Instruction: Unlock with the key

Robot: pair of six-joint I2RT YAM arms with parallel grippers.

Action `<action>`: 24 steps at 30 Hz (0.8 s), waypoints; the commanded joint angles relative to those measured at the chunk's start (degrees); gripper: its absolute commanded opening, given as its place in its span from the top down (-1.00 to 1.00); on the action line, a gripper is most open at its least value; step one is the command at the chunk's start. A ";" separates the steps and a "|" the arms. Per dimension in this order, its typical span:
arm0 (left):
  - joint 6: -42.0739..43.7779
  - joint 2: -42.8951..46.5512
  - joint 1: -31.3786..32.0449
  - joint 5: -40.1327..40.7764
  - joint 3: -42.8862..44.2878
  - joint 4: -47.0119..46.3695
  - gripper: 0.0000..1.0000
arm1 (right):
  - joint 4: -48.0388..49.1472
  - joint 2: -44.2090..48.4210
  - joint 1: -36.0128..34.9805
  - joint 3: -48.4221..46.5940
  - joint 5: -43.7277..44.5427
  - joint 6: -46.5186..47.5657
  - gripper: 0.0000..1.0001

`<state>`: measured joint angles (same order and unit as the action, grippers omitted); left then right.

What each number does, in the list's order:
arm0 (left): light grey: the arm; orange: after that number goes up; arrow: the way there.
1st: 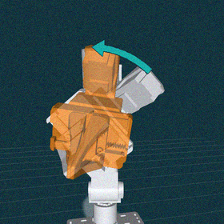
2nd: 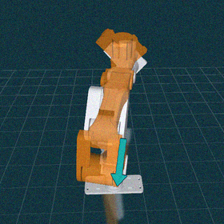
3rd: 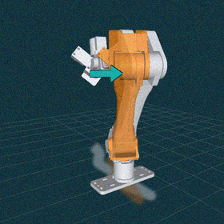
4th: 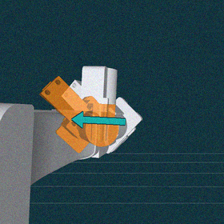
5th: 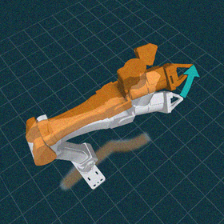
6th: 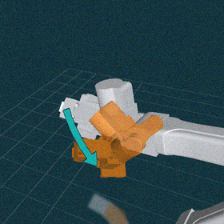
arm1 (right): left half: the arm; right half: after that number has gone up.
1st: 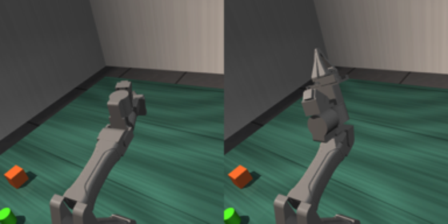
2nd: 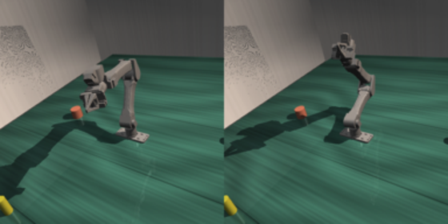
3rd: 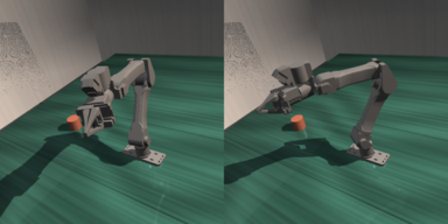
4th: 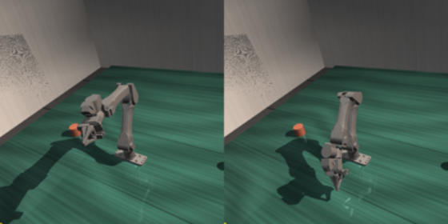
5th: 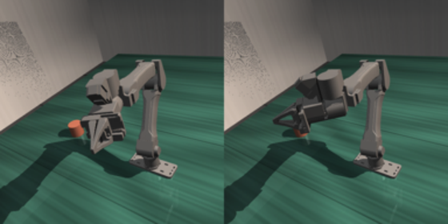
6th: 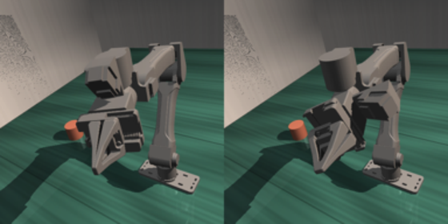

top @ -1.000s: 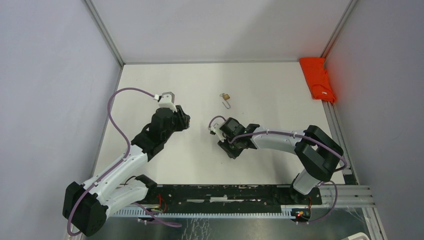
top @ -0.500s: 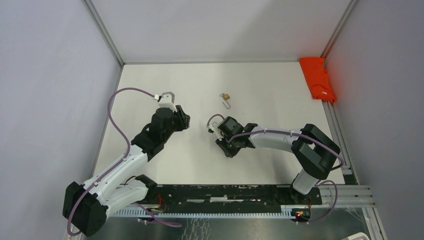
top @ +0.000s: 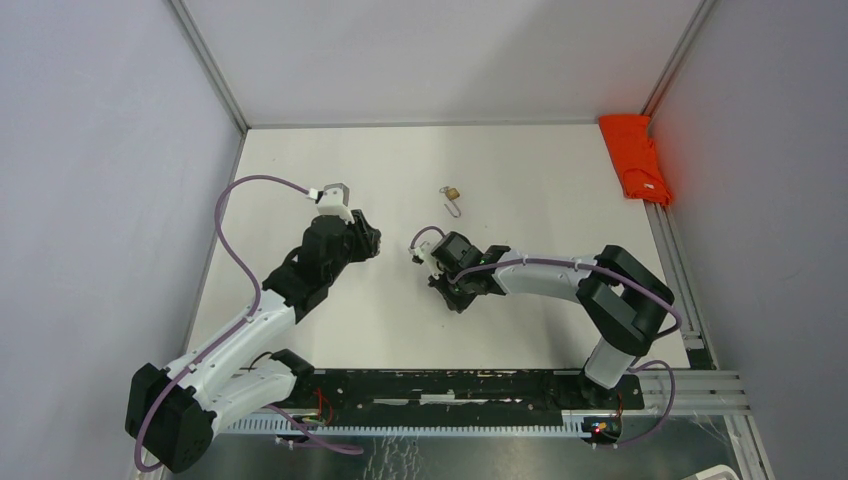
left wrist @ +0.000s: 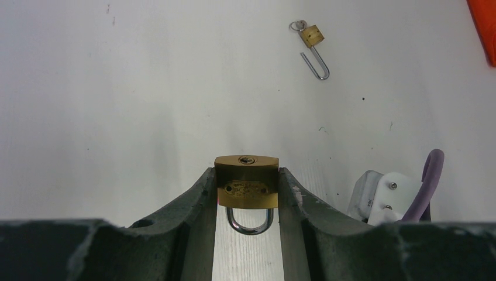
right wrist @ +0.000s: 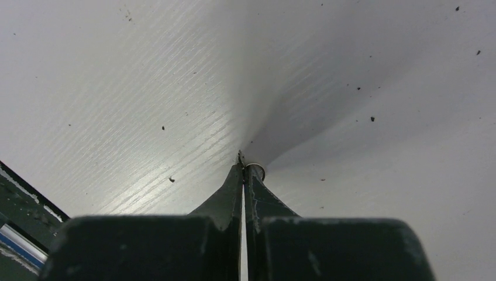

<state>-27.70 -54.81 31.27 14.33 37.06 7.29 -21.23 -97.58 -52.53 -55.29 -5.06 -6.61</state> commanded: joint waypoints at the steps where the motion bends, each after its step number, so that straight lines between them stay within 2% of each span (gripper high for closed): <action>1: 1.78 0.27 0.06 -0.87 -0.57 -3.60 0.96 | -2.50 -1.35 -0.18 -0.07 4.71 0.79 1.00; 17: 1.51 0.05 0.04 -1.09 -0.74 -4.17 0.96 | -9.02 2.67 -0.20 -3.26 12.49 3.69 1.00; 24: 1.50 -0.24 0.03 -1.37 -0.63 -4.40 0.97 | -6.79 1.85 -0.20 -1.67 10.74 3.45 0.61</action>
<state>-27.70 -54.89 31.27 13.30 36.16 6.72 -28.03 -96.86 -52.77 -56.53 5.19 -3.60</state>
